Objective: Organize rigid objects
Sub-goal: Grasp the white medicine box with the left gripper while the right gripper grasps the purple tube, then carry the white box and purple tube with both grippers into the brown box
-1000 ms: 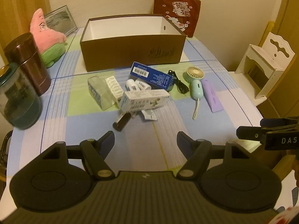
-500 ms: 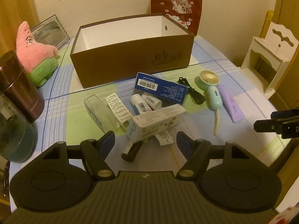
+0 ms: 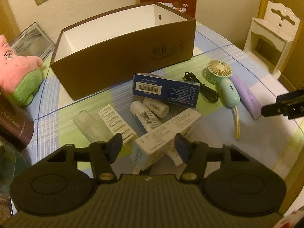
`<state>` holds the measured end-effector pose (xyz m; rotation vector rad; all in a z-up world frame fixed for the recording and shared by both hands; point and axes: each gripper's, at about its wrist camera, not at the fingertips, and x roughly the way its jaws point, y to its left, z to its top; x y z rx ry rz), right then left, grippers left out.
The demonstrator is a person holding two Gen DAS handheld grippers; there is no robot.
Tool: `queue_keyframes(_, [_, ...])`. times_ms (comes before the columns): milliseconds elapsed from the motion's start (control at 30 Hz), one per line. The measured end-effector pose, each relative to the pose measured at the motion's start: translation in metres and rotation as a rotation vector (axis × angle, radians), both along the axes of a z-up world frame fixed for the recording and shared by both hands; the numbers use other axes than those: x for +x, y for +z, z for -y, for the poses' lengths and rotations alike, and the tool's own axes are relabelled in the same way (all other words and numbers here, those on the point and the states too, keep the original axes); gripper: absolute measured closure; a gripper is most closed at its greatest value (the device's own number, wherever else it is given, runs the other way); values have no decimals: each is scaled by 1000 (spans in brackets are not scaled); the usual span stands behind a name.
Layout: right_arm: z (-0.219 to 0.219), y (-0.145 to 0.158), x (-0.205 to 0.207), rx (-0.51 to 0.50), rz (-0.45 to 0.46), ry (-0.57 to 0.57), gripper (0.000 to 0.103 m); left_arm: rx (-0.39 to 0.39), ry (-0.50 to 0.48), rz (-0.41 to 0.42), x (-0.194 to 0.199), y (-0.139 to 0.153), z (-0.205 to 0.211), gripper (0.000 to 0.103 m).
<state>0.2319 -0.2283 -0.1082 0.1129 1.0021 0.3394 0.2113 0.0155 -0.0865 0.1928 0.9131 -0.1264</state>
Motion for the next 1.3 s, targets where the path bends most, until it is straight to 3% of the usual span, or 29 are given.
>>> queue_keyframes(267, [1, -11, 20, -28, -2, 26, 29, -33, 0, -51, 1, -3, 7, 66])
queue_keyframes(500, [0, -23, 35, -55, 1, 68, 44, -80, 25, -107, -10, -12, 33, 77])
queue_keyframes(767, [-7, -37, 44, -78, 22, 120, 52, -101, 78, -161, -12, -36, 64, 79])
queue_keyframes(833, [-11, -40, 44, -118, 41, 139, 65, -107, 84, -162, -11, -38, 68, 79])
queue_keyframes(933, [-11, -41, 40, -144, 66, 179, 65, -104, 82, -161, -9, -39, 75, 79])
queue_keyframes(1300, [19, -35, 5, -140, 21, 241, 65, -124, 112, -193, -18, -41, 93, 76])
